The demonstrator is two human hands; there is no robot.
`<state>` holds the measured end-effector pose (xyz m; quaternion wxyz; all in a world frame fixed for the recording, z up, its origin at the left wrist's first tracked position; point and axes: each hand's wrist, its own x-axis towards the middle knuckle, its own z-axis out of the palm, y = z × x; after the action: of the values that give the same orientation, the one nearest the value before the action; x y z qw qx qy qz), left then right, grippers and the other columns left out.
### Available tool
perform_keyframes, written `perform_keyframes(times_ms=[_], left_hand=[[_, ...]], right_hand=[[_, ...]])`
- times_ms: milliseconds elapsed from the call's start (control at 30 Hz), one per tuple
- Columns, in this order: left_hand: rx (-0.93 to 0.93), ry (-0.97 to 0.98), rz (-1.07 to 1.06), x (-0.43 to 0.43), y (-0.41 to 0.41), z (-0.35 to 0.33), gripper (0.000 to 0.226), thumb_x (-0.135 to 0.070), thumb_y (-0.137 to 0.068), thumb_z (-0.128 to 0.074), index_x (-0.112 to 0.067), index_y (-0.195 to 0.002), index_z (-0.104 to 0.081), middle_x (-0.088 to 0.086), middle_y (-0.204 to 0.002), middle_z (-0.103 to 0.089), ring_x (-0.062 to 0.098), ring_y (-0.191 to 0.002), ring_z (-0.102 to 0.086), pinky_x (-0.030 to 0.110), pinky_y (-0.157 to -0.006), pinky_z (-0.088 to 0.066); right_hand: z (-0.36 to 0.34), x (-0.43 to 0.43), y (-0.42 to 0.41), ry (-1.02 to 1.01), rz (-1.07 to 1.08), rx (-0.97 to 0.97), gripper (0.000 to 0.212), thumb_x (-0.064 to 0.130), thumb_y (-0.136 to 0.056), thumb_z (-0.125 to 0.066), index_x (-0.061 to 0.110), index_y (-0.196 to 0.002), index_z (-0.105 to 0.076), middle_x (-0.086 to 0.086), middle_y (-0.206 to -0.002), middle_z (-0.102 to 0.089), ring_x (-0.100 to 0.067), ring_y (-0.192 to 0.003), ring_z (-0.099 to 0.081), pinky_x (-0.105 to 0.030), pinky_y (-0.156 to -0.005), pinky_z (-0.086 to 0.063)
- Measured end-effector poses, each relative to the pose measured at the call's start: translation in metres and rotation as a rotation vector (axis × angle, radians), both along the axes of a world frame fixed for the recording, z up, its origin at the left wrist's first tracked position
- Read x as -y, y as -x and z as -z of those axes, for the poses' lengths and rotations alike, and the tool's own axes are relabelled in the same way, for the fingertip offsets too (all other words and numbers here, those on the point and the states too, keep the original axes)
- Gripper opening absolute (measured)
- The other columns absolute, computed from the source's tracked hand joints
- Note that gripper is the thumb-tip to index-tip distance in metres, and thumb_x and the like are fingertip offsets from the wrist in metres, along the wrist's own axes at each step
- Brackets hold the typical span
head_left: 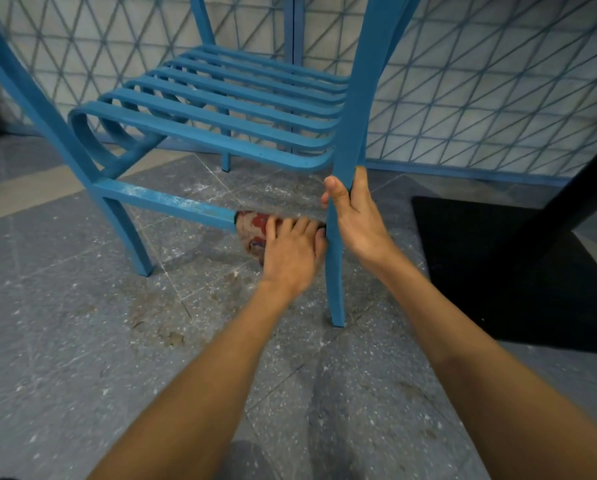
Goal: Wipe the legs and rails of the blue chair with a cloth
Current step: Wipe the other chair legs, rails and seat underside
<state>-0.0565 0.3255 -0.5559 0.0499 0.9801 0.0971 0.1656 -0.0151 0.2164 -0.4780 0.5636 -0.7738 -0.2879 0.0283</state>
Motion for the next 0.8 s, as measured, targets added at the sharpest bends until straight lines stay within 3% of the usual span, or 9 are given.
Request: perform_keyframes(times_ms=[67, 200, 467, 633, 800], left_hand=[[0.037, 0.008, 0.065, -0.005, 0.007, 0.004, 0.046, -0.042, -0.099, -0.016, -0.023, -0.108, -0.057, -0.004, -0.1, -0.061, 0.02, -0.098, -0.054, 0.043, -0.105, -0.027], [-0.027, -0.199, 0.216, -0.045, 0.019, 0.001, 0.054, -0.055, -0.098, -0.018, -0.019, -0.115, -0.053, -0.001, -0.105, -0.059, 0.022, -0.099, -0.053, 0.043, -0.096, -0.034], [-0.263, -0.208, 0.175, -0.116, 0.03, -0.023, 0.075, -0.071, -0.084, -0.008, -0.02, -0.123, -0.046, 0.0, -0.119, -0.053, 0.023, -0.113, -0.047, 0.044, -0.101, -0.028], [-0.253, -0.177, 0.219, -0.056, 0.019, -0.019, 0.062, -0.063, -0.09, -0.028, -0.027, -0.14, -0.034, -0.003, -0.132, -0.046, 0.022, -0.123, -0.039, 0.047, -0.109, -0.021], [-0.137, -0.237, 0.324, -0.034, 0.008, -0.011, 0.057, -0.055, -0.091, -0.045, -0.026, -0.139, -0.038, -0.001, -0.127, -0.051, 0.022, -0.118, -0.047, 0.039, -0.099, -0.03]], right_hand=[[-0.001, 0.004, -0.003, 0.046, -0.02, 0.024, 0.032, 0.043, -0.099, -0.038, 0.018, -0.117, -0.04, 0.009, -0.091, -0.058, -0.011, -0.088, -0.061, -0.03, -0.079, -0.049], [-0.002, 0.015, -0.009, 0.107, -0.078, 0.068, 0.033, 0.047, -0.097, -0.04, 0.022, -0.117, -0.042, 0.008, -0.092, -0.062, -0.005, -0.085, -0.061, -0.029, -0.076, -0.05], [0.012, 0.016, -0.01, -0.002, -0.097, 0.049, 0.029, 0.042, -0.099, -0.039, 0.018, -0.116, -0.039, 0.006, -0.088, -0.056, -0.005, -0.082, -0.057, -0.023, -0.075, -0.049], [0.015, 0.009, -0.007, -0.042, -0.056, 0.071, 0.022, 0.037, -0.1, -0.039, 0.017, -0.109, -0.038, 0.006, -0.084, -0.054, 0.005, -0.072, -0.052, -0.009, -0.069, -0.042], [0.01, 0.016, -0.013, 0.048, -0.08, 0.104, 0.028, 0.043, -0.099, -0.04, 0.017, -0.11, -0.041, 0.002, -0.09, -0.061, 0.003, -0.079, -0.058, -0.015, -0.072, -0.044]])
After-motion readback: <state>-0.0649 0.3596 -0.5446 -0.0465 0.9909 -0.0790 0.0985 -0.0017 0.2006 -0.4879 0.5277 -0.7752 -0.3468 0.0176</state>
